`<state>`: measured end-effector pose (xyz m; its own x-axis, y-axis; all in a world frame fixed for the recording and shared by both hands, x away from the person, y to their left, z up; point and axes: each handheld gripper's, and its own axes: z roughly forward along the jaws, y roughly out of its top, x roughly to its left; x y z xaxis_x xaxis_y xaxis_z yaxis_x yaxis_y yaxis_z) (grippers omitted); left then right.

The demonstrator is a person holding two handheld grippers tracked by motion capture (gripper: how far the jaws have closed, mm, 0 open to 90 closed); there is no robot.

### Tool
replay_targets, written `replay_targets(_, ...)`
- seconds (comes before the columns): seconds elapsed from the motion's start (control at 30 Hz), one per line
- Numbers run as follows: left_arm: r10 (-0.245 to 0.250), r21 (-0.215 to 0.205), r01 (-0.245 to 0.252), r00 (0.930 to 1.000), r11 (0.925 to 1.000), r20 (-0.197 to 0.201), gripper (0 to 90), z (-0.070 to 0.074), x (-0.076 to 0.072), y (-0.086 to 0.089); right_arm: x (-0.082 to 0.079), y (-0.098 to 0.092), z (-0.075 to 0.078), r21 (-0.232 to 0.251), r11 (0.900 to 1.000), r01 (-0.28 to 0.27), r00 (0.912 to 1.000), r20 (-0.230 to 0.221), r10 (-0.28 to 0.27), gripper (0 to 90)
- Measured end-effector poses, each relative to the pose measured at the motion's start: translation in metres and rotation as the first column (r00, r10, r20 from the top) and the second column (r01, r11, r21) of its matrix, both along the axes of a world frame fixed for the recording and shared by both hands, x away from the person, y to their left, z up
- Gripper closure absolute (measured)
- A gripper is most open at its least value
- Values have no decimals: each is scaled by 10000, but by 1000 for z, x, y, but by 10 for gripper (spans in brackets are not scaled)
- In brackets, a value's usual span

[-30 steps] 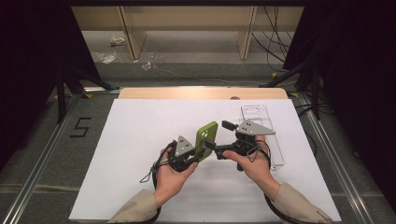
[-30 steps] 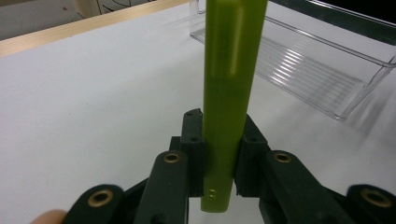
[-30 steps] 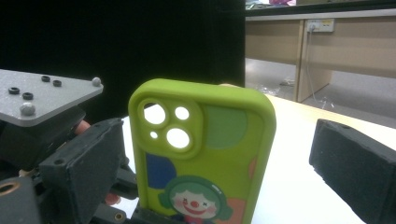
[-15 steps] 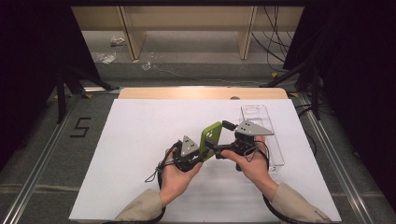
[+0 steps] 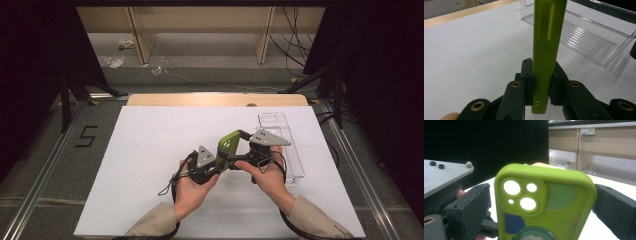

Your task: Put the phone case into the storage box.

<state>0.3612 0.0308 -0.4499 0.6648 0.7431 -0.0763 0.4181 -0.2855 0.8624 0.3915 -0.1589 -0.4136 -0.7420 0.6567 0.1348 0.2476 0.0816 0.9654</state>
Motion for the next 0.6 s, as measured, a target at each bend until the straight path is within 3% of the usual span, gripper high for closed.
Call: replay_targets(0.6,-132,-83,132,9999,9999,-38,766,0,-1,-7,1,1,-1,-40,9999,160,9999,44,-160,83)
